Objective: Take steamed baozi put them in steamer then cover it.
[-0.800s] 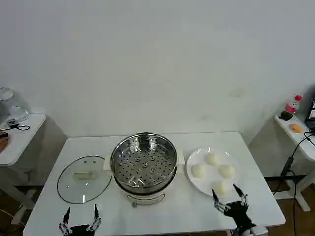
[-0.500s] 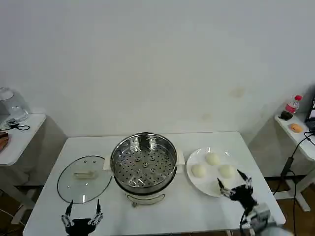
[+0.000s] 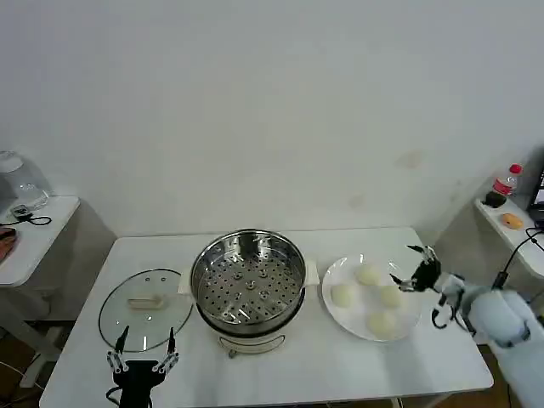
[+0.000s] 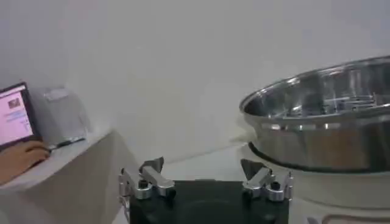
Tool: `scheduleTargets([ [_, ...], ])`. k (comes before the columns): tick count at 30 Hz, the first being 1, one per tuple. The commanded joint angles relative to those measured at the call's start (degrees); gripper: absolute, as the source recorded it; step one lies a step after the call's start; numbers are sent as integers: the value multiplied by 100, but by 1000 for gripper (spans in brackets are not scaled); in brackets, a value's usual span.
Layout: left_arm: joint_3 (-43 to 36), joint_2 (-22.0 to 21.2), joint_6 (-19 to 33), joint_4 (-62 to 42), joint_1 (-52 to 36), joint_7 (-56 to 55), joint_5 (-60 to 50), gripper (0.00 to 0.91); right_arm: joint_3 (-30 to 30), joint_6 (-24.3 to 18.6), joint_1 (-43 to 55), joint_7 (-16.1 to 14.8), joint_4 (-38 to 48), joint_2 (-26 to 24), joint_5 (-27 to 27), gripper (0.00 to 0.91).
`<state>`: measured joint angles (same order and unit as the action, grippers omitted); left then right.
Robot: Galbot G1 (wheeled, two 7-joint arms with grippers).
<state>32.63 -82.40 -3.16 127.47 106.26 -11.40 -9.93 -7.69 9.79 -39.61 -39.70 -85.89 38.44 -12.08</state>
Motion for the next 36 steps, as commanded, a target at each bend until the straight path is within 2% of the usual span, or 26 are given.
scheduleTargets([
  [1, 52, -3, -7, 32, -72, 136, -62, 907, 2068, -179, 2537, -1263, 1266, -362, -708, 907],
  [5, 89, -28, -5, 50, -68, 115, -60, 907, 3181, -386, 3339, -1994, 1721, -46, -697, 907],
  [9, 85, -48, 5, 36, -78, 96, -62, 907, 3718, -464, 3695, -2490, 1978, 194, -641, 907],
  [11, 73, -63, 10, 17, -98, 86, -68, 907, 4000, -432, 3801, -2884, 2028, 236, -419, 907],
  [13, 77, -70, 15, -7, -124, 80, -74, 907, 4150, -438, 3832, -3027, 2043, 240, -450, 907],
  [17, 102, -64, 26, -52, -156, 72, -73, 907, 4436, -345, 3842, -2996, 2158, 310, -433, 907],
  [20, 104, -61, 58, -72, -148, 62, -78, 907, 4531, -215, 3792, -2889, 2271, 422, -200, 907],
  [23, 103, -63, 86, -89, -136, 48, -88, 907, 4549, -115, 3715, -2589, 2420, 564, -114, 907],
  [29, 108, -68, 134, -128, -123, 32, -111, 907, 4305, -7, 3660, -2247, 2842, 951, -189, 907],
  [36, 89, -93, 182, -180, -106, 8, -155, 907, 4265, 52, 3693, -2174, 3047, 1219, -151, 907],
])
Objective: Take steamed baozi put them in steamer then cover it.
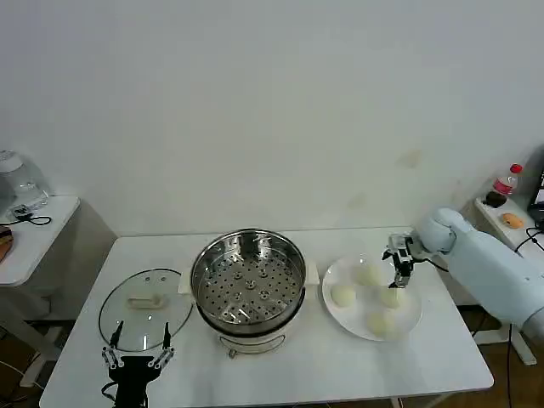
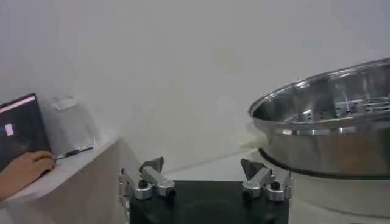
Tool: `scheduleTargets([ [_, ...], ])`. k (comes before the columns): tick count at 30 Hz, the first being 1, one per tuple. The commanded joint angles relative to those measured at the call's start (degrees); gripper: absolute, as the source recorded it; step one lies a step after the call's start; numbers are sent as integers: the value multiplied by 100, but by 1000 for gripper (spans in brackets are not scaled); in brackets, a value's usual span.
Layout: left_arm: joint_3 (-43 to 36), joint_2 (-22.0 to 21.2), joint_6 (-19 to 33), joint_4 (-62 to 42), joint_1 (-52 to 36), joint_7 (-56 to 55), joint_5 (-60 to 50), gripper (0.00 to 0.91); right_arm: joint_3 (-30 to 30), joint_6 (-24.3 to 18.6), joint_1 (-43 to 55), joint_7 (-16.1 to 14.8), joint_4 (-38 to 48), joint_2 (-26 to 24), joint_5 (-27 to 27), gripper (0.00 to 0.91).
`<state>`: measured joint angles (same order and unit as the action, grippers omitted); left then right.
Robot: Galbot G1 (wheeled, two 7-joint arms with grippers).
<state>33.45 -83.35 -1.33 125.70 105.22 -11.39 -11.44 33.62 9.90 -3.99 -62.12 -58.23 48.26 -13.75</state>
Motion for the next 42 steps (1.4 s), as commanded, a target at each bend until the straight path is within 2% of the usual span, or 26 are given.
scheduleTargets([
  [1, -6, -1, 13, -11, 3, -1, -15, 907, 146, 56, 140, 67, 291, 250, 31, 907],
  [6, -18, -26, 38, -33, 20, -27, -40, 907, 186, 96, 110, 29, 364, 311, -54, 907],
  [15, -53, -39, 57, -5, 34, -42, -77, 907, 84, 102, -24, 213, 592, 490, -139, 907],
  [18, -63, -38, 73, 0, 55, -46, -99, 907, 67, 136, -44, 261, 655, 562, -144, 836],
  [20, -64, -38, 73, 8, 59, -54, -98, 907, 61, 160, -57, 262, 696, 614, -152, 756],
  [28, -89, -43, 97, -17, 61, -80, -104, 907, 54, 185, -73, 336, 748, 685, -173, 605],
  [34, -92, -40, 99, 4, 78, -88, -106, 907, 52, 165, -50, 324, 713, 648, -140, 615],
  [38, -91, -25, 92, 12, 103, -89, -89, 907, 200, 100, 223, 242, 437, 429, -10, 625],
  [42, -90, 6, 91, -31, 109, -95, -72, 907, 573, 26, 964, 44, -130, 84, 508, 635],
])
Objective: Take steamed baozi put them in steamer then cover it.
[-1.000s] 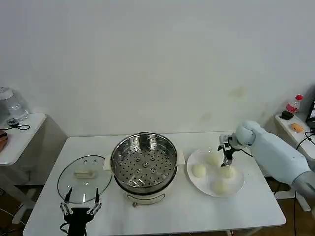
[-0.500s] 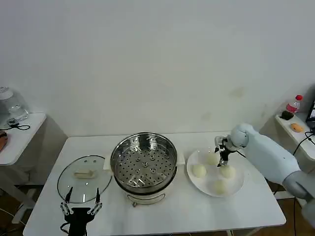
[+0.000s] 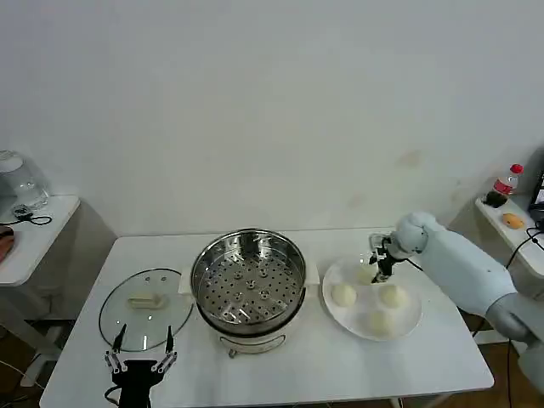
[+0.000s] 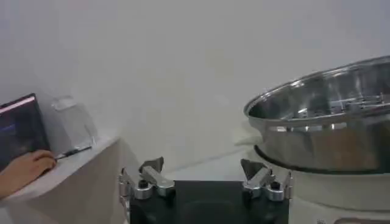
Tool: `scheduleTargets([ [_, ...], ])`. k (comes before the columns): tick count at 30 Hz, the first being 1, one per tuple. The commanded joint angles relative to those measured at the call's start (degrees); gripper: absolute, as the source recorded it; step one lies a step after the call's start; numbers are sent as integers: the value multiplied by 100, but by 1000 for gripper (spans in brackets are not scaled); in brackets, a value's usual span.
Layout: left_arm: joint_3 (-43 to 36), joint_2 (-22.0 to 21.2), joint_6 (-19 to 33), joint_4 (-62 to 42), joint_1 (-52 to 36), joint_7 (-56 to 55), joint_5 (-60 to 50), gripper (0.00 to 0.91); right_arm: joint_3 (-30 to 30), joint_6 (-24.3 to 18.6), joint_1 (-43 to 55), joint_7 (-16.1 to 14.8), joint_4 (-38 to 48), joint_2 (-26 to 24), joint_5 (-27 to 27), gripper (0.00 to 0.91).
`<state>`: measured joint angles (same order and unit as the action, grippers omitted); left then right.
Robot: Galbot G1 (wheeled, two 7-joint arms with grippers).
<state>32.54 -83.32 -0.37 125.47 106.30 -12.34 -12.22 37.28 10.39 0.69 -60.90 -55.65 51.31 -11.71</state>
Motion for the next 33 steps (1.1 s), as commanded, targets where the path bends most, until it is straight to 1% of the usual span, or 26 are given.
scheduleTargets([
  [1, 1, 7, -4, -16, -1, -1, 8, 907, 287, -49, 643, -88, -462, -266, 370, 635],
  [3, -10, 24, -11, -27, -16, -5, 22, 907, 628, -70, 1100, -157, -757, -377, 672, 635],
  [8, -31, 43, -18, -42, -59, -6, 34, 907, 1080, -137, 2002, -321, -1221, -386, 1112, 635],
  [12, -33, 90, -16, -25, -51, -5, 31, 907, 1517, -282, 2785, -398, -1422, -190, 1473, 635],
  [14, -15, 116, -15, -18, -50, -14, 37, 907, 1733, -341, 3182, -390, -1556, -79, 1687, 635],
  [15, 2, 125, -15, -14, -53, -15, 51, 907, 1831, -343, 3239, -391, -1621, -39, 1749, 635],
  [16, 13, 132, -18, -9, -57, -16, 78, 907, 1995, -336, 3460, -376, -1736, 44, 1893, 635],
  [20, 84, 166, -31, -4, -69, -20, 181, 907, 2397, -473, 3729, -199, -2024, 446, 2116, 635],
  [21, 93, 168, -32, -4, -71, -21, 190, 907, 2451, -501, 3739, -120, -2050, 530, 2105, 635],
  [22, 109, 167, -36, -11, -73, -24, 195, 907, 2523, -648, 3741, -38, -2057, 642, 2054, 635],
  [23, 124, 166, -40, -3, -70, -24, 213, 907, 2664, -771, 3740, 78, -2065, 819, 2206, 635],
  [25, 154, 162, -41, 24, -48, -19, 223, 907, 2818, -848, 3710, 207, -2097, 1006, 2512, 635],
  [27, 184, 155, -43, 44, -31, -16, 244, 907, 2877, -978, 3655, 240, -2086, 1122, 2461, 635],
  [29, 210, 145, -44, 58, -13, -16, 250, 907, 2969, -1292, 3528, 316, -2004, 1349, 2332, 635],
  [33, 243, 123, -44, 75, -7, -10, 250, 907, 3081, -1566, 3366, 350, -1914, 1641, 2272, 635],
])
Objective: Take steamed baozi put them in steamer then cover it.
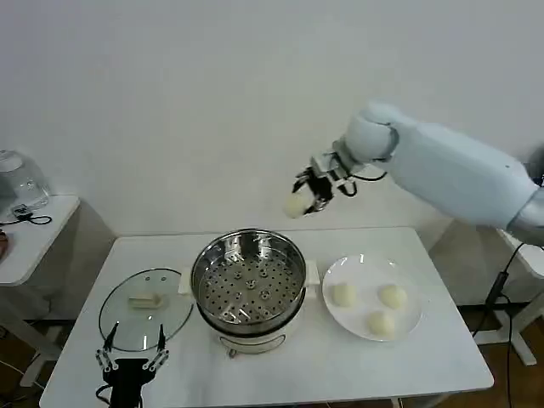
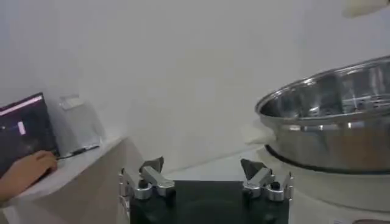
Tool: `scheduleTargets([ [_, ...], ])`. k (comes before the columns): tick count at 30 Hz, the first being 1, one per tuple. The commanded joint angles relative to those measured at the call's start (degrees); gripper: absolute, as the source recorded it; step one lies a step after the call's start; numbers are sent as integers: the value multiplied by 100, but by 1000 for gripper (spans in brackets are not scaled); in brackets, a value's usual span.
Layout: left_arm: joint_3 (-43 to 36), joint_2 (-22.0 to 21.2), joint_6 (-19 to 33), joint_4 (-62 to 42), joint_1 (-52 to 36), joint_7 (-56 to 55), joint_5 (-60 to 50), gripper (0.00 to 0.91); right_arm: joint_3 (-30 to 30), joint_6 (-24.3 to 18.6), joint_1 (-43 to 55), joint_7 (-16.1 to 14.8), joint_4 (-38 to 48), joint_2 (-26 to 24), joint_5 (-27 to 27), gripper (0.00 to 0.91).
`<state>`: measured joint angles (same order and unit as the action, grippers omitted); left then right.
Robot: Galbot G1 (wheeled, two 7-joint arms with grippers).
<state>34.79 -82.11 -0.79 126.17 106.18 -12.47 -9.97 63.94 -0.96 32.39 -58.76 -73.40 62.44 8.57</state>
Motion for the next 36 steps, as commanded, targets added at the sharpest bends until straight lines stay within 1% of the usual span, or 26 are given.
scheduleTargets([
  [1, 23, -6, -2, 7, 1, 6, 23, 907, 439, -525, 153, 156, -109, 610, 176, 635],
  [4, 29, -21, 0, 19, 8, 6, 24, 907, 604, -866, 18, 245, -10, 763, -155, 635],
  [8, 43, -54, 8, 3, 11, 4, 23, 907, 642, -1193, -216, 337, 201, 913, -613, 635],
  [12, 45, -73, 12, -8, 30, -11, 25, 907, 730, -1377, -490, 398, 327, 967, -980, 635],
  [13, 46, -73, 12, -6, 33, -13, 29, 907, 737, -1434, -539, 440, 355, 972, -1055, 635],
  [15, 56, -77, 11, -5, 22, -12, 42, 907, 731, -1692, -661, 563, 543, 1049, -1453, 635],
  [16, 59, -79, 9, -3, 18, -14, 47, 907, 718, -1759, -703, 616, 605, 1078, -1499, 635],
  [19, 59, -96, 8, 14, -13, -10, 59, 907, 589, -2107, -862, 771, 1012, 1244, -1892, 635],
  [23, 50, -102, 8, 34, -5, -8, 61, 907, 401, -2376, -1003, 955, 1554, 1456, -2141, 635],
  [25, 55, -100, 11, 28, 0, -11, 64, 907, 352, -2449, -1029, 982, 1716, 1532, -2220, 645],
  [29, 68, -98, 13, 30, -1, -13, 78, 907, 328, -2560, -1069, 1025, 1919, 1644, -2332, 645],
  [34, 50, -110, 12, 54, -18, -13, 77, 907, 263, -2722, -1161, 1187, 2074, 1775, -2353, 645],
  [35, 43, -111, 12, 55, -19, -13, 74, 907, 260, -2752, -1176, 1223, 2091, 1798, -2374, 675],
  [36, 38, -112, 12, 58, -15, -15, 74, 907, 249, -2773, -1202, 1224, 2108, 1812, -2386, 816],
])
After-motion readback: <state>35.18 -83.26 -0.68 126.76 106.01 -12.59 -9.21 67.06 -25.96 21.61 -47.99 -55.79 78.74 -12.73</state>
